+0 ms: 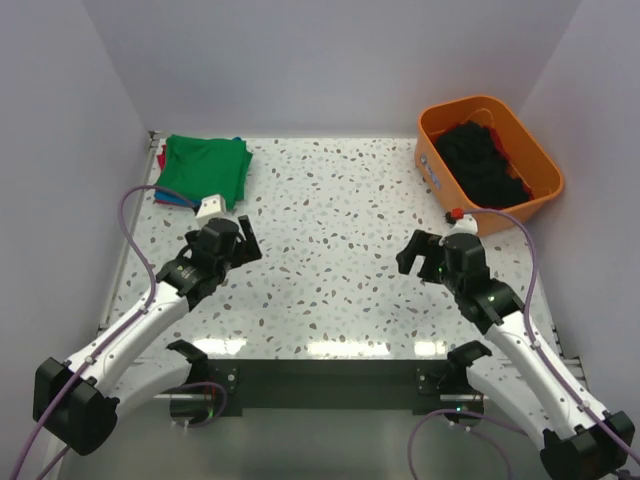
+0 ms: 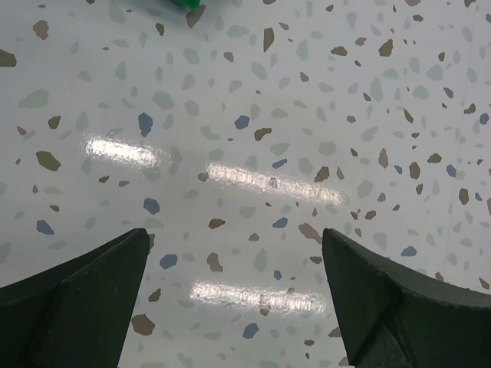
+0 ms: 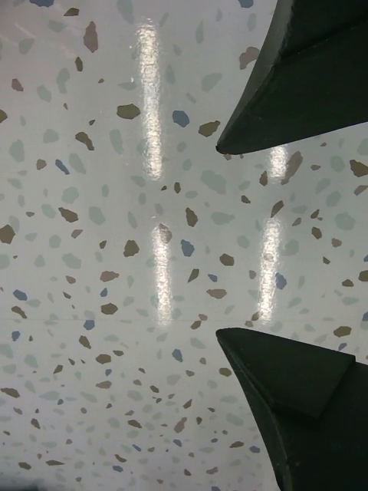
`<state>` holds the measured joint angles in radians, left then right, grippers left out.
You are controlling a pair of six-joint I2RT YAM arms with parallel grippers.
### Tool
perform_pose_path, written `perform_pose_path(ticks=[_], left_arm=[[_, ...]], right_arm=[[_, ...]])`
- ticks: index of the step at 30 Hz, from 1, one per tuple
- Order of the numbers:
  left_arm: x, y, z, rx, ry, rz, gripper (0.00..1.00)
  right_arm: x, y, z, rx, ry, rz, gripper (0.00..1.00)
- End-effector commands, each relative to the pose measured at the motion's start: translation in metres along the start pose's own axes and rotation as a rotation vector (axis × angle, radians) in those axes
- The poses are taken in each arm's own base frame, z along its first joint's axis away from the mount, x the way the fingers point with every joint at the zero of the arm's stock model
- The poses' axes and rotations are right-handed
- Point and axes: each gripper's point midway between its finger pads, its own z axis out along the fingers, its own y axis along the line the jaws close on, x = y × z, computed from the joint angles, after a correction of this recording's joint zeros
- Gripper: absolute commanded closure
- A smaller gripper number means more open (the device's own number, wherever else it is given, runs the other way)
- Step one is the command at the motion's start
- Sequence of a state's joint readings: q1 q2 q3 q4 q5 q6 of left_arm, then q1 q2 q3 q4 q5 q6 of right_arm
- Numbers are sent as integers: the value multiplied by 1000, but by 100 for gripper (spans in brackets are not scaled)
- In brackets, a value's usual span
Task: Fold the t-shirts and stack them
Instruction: Grab the tshirt from the pile
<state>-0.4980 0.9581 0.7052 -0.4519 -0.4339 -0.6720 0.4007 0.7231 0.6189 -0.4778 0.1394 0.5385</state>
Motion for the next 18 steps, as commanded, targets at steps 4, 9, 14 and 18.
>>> perform_pose_path(ticks=[4,9,14,18], left_arm=[[-8,6,2,-44,-40,-19,0],[-9,10,6,-73,-52,-8,0],[-9,12,12,-83,-73,1,0],[-8,17,13,-101,-81,8,0]], right_arm=[[-34,27,3,-93,-92,4,1],[-51,23,29,8,-88,-32,1],[-115,2,48,230,-98,32,1],[-173,-28,72,378,-165,66,1]])
